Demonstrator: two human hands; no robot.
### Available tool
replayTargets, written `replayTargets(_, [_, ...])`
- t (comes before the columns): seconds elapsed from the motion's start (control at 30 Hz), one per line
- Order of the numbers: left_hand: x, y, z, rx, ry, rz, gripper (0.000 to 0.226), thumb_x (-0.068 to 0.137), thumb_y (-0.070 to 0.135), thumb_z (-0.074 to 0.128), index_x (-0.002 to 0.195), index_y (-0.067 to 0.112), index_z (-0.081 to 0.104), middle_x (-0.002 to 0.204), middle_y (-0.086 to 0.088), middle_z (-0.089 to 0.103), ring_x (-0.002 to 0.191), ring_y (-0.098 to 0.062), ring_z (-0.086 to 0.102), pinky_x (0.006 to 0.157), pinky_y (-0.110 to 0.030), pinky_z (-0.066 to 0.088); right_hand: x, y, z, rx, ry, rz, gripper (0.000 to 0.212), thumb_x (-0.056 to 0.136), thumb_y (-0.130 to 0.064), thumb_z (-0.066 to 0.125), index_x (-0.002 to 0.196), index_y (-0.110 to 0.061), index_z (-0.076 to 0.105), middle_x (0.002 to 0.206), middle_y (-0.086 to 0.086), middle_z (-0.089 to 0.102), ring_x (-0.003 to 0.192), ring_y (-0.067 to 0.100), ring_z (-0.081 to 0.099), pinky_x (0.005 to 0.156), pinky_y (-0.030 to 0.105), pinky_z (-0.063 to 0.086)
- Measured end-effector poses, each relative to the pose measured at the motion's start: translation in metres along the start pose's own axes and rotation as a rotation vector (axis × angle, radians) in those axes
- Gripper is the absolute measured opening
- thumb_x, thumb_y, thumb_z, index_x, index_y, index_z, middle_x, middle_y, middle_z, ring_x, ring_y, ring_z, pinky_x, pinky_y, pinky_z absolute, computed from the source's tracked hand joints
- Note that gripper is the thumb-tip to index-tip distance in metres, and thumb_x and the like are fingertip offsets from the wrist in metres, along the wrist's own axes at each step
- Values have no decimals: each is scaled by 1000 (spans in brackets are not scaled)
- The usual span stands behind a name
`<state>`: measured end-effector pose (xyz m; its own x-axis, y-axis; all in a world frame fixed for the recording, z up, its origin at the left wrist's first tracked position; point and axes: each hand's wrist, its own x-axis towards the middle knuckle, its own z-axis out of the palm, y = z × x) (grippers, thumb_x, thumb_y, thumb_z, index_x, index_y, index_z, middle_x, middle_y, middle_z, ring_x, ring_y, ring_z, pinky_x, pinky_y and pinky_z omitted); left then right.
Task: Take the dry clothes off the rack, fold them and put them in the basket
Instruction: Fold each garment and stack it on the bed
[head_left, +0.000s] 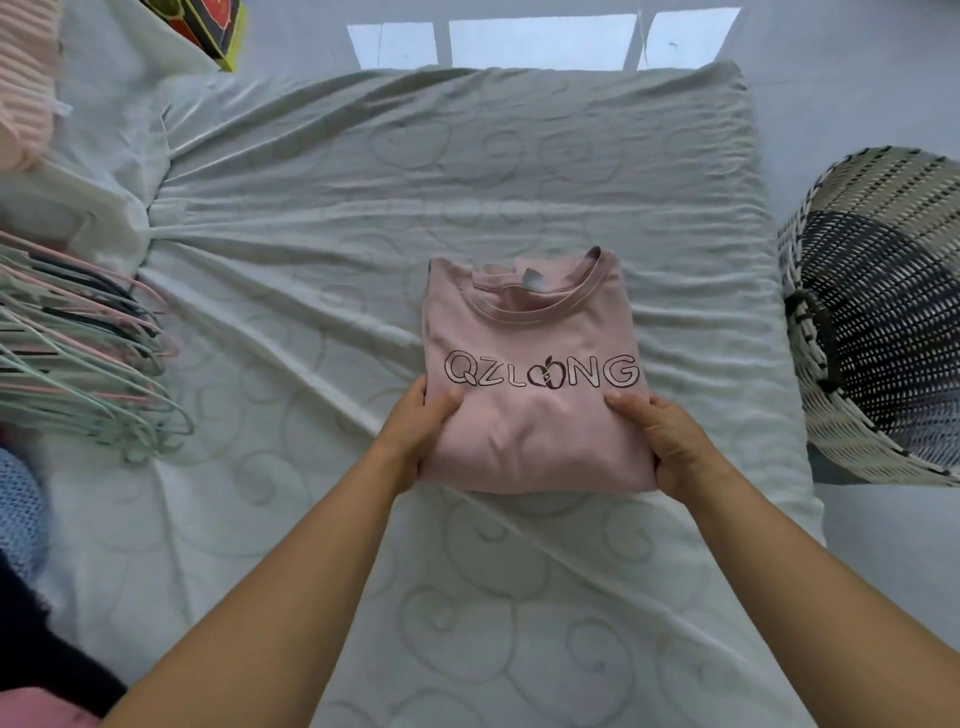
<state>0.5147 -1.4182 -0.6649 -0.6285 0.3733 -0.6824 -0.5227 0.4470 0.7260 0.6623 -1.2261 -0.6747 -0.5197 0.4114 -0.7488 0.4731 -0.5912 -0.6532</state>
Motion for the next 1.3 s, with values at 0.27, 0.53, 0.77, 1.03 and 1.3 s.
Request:
replayTargets(0.27, [3,131,48,-105,-35,75,31,86,-9,41,84,17,58,73,0,63,64,-15,55,47,-17,48,3,-130,-25,-167,122,-292,17,88,0,53,81,-14,60,79,3,65,70,16,57,65,28,49])
replayTargets(0.53, [15,214,100,-153,-131,377,47,86,-8,39,124,17,52,97,-2,64,80,-16,61,69,-25,53,6,-235,-63,-227,212,-565,13,85,-6,60,81,-17,63,75,-4,69,66,10,61,71,30,54])
replayTargets(0.77, [51,124,121,-38,5,122,61,92,12,54,144,18,23,112,-12,52,71,-15,51,57,-24,41,37,-163,-111,-266,214,-252,14,93,-15,54,79,-14,55,75,2,54,56,11,54,45,17,46])
replayTargets(1.03, [39,1,136,-48,60,41,53,91,5,55,138,5,30,135,-8,45,121,-33,48,98,-44,42,54,-32,-136,-163,410,-195,24,89,10,47,112,13,45,78,8,34,68,18,38,41,10,40])
replayTargets(1.3, [-47,-31,106,-111,14,-111,47,91,11,56,135,7,38,137,-10,46,112,-17,50,78,-25,44,-9,9,-85,-209,304,-199,52,92,1,49,141,-1,30,136,13,42,122,24,44,103,41,40])
